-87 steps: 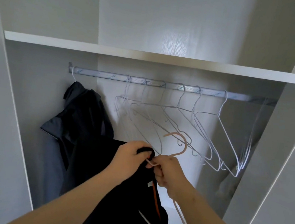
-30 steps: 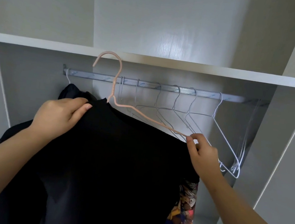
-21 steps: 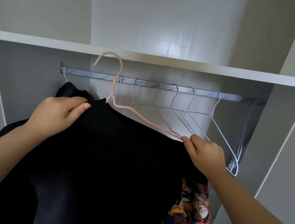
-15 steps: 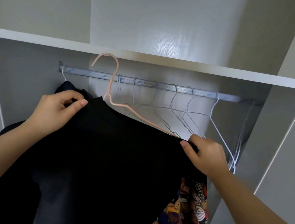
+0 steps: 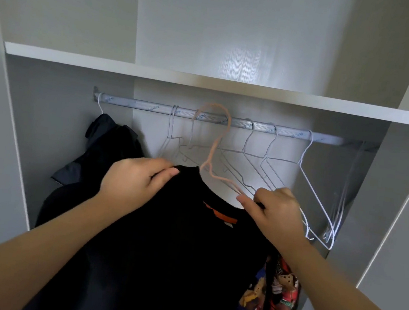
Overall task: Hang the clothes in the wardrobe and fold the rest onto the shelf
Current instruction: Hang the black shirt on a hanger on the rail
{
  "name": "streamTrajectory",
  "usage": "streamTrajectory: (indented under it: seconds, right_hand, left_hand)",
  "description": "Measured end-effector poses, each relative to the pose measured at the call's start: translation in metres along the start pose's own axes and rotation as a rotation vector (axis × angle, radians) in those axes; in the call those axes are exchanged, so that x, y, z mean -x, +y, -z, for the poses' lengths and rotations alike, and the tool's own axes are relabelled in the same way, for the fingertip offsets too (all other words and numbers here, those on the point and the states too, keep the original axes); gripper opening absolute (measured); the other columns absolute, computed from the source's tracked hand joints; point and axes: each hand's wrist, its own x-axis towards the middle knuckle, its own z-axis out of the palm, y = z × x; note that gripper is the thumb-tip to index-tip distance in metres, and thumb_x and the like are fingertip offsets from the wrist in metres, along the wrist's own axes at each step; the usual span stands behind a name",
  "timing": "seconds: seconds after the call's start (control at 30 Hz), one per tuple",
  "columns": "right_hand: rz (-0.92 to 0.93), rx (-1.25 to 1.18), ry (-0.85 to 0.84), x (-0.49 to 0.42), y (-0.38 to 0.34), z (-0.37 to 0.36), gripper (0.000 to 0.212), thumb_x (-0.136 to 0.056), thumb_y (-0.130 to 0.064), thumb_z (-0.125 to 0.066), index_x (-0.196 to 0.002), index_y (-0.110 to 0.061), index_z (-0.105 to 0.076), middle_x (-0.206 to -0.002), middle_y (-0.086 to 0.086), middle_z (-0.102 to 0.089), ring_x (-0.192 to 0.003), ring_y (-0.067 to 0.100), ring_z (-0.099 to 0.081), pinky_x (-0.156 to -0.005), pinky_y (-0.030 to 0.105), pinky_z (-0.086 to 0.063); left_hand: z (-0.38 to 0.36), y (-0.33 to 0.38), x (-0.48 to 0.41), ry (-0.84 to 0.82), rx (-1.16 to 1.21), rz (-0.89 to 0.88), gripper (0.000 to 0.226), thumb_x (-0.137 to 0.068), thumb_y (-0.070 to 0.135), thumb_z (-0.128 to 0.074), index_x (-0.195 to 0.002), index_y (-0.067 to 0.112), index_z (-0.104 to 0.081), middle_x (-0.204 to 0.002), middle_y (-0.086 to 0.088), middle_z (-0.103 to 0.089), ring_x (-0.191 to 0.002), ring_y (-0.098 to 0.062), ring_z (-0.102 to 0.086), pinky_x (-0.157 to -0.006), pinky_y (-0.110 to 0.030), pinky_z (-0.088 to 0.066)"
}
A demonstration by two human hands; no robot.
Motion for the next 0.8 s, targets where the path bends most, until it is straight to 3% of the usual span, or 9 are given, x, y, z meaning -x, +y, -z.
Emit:
streamTrajectory:
  seconds: [0.07,0.17,0.23,0.3,0.4,0.53,0.67,0.8]
  right_hand:
    - [-0.043,-0.075,-0.038,-0.009,-0.013,-0.003,0.047,-0.08,-0.042,-0.051,-0.045,-0.011,-0.039,-0.036,0.001,-0.038,-0.033,0.017,-0.038,-0.054,0.017,-0.019]
    - [-0.235,-0.271,-0.085,-0.015,-0.02,-0.004,0.043,-0.083,-0.045,-0.055,-0.054,-0.021,-0.035,-0.044,-0.007,-0.035,-0.039,0.004,-0.035,-0.05,0.019,-0.029]
    - [-0.38,-0.383,-0.069,-0.015,-0.012,-0.005,0.04,-0.088,-0.033,-0.061,-0.059,-0.025,-0.034,-0.052,-0.01,-0.038,-0.05,0.003,-0.043,-0.051,0.013,-0.033]
    - [-0.431,-0.375,-0.096,-0.015,-0.005,-0.004,0.033,-0.091,-0.028,-0.055,-0.065,-0.026,-0.036,-0.061,-0.008,-0.042,-0.057,0.005,-0.043,-0.053,0.015,-0.033]
    - [-0.477,-0.292,-0.211,-0.014,-0.006,-0.004,0.036,-0.097,-0.033,-0.038,-0.07,-0.013,-0.049,-0.069,0.003,-0.056,-0.068,0.021,-0.054,-0.06,0.034,-0.04]
    - [-0.592,-0.241,-0.2,-0.017,-0.011,-0.001,0.05,-0.098,-0.036,-0.026,-0.059,-0.015,-0.049,-0.065,0.011,-0.062,-0.064,0.026,-0.056,-0.059,0.033,-0.039]
    - [-0.634,-0.198,-0.226,-0.023,-0.009,0.004,0.048,-0.099,-0.027,-0.027,-0.055,-0.019,-0.043,-0.059,0.001,-0.053,-0.069,0.029,-0.055,-0.054,0.029,-0.03]
    - [-0.81,-0.315,-0.078,-0.019,0.002,0.011,0.052,-0.099,-0.03,-0.036,-0.062,0.002,-0.053,-0.058,0.006,-0.055,-0.063,0.024,-0.05,-0.059,0.031,-0.035]
  left_hand:
    - [-0.007,0.012,0.0,-0.03,0.009,-0.012,0.055,-0.084,0.052,-0.031,-0.084,0.015,-0.072,-0.069,-0.004,-0.07,-0.065,-0.024,-0.068,-0.056,-0.038,-0.054]
    - [-0.015,0.023,0.002,-0.064,0.076,0.03,0.057,-0.081,0.057,-0.03,-0.088,0.02,-0.072,-0.072,0.001,-0.07,-0.07,-0.022,-0.068,-0.061,-0.036,-0.053]
    - [-0.019,0.024,0.004,-0.087,0.155,0.097,0.055,-0.078,0.061,-0.033,-0.09,0.024,-0.071,-0.076,0.006,-0.071,-0.075,-0.017,-0.067,-0.067,-0.035,-0.053]
    - [-0.023,0.027,0.004,-0.095,0.207,0.152,0.042,-0.079,0.059,-0.046,-0.09,0.028,-0.071,-0.078,0.008,-0.071,-0.077,-0.016,-0.067,-0.072,-0.036,-0.053]
    - [-0.031,0.035,-0.002,-0.111,0.226,0.212,0.021,-0.083,0.052,-0.056,-0.087,0.034,-0.068,-0.072,0.009,-0.067,-0.072,-0.016,-0.064,-0.069,-0.035,-0.053]
    - [-0.039,0.043,-0.007,-0.167,0.251,0.238,0.021,-0.081,0.053,-0.052,-0.085,0.036,-0.065,-0.065,0.012,-0.062,-0.066,-0.012,-0.059,-0.065,-0.031,-0.051]
    - [-0.042,0.047,-0.014,-0.226,0.26,0.166,0.02,-0.085,0.047,-0.054,-0.094,0.032,-0.066,-0.071,0.009,-0.064,-0.069,-0.016,-0.06,-0.068,-0.034,-0.052]
    - [-0.042,0.037,-0.016,-0.302,0.087,-0.056,0.029,-0.09,0.05,-0.043,-0.102,0.033,-0.062,-0.08,0.008,-0.068,-0.076,-0.016,-0.063,-0.067,-0.028,-0.048]
